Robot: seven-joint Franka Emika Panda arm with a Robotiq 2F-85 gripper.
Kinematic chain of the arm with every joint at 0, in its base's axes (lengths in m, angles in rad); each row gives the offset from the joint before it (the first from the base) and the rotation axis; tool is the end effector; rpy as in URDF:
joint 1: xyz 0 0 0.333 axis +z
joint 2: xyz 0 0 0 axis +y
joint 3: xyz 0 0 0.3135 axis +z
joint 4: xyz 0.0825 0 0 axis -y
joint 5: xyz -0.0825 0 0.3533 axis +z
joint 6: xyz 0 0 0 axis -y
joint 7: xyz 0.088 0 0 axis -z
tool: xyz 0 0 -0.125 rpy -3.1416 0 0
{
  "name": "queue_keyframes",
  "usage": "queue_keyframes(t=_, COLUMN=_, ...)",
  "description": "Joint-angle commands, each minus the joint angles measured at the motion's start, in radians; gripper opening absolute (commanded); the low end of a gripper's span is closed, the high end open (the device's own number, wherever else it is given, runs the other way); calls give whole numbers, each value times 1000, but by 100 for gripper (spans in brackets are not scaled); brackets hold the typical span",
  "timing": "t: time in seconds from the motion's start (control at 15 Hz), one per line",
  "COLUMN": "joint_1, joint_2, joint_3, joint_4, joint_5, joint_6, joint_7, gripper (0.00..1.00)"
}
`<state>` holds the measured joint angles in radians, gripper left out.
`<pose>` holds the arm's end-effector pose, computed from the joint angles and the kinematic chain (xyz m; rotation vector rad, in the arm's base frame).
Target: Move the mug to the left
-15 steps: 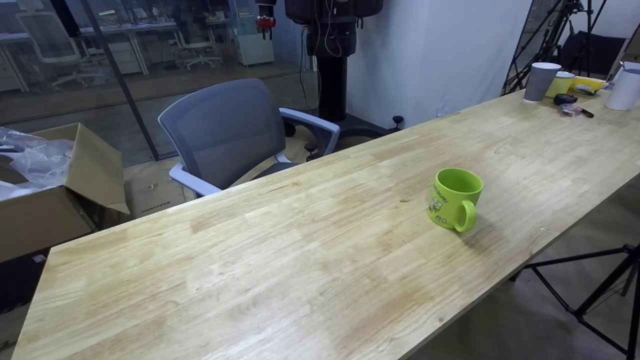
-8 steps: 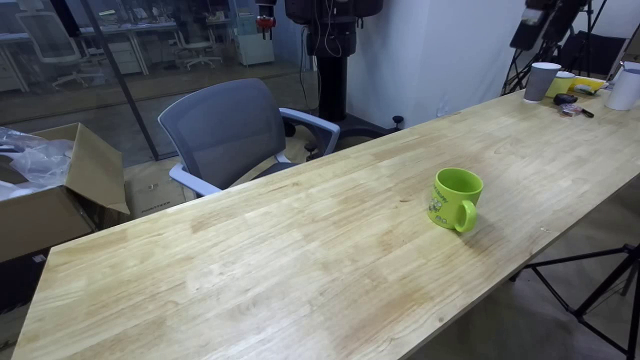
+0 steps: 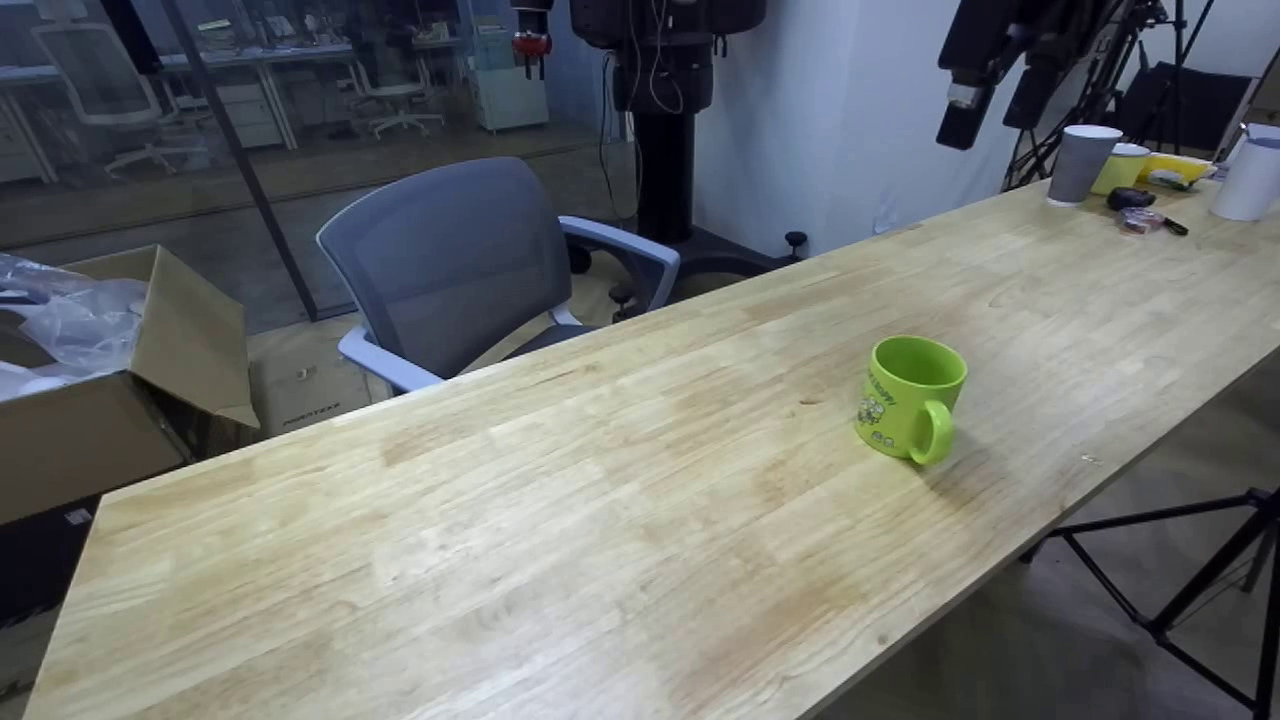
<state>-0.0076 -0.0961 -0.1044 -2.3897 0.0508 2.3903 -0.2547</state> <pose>0.4684 -0.0517 0.3650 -3.1049 -0.1666 -0.1600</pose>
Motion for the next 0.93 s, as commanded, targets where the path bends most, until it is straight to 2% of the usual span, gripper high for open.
queue_keyframes(t=0.0, joint_1=-13, joint_2=3, joint_3=14, joint_4=0, joint_5=1, joint_6=-2, joint_7=0, gripper=100)
queue_keyframes(t=0.2, joint_1=-17, joint_2=1, joint_3=13, joint_4=-4, joint_5=1, joint_6=-2, joint_7=0, gripper=100)
queue_keyframes(t=0.47, joint_1=-1, joint_2=21, joint_3=45, joint_4=0, joint_5=-41, joint_6=15, joint_7=44, gripper=100)
queue_keyframes(t=0.87, joint_1=-6, joint_2=94, joint_3=70, joint_4=-3, joint_5=-92, joint_6=108, joint_7=66, gripper=100)
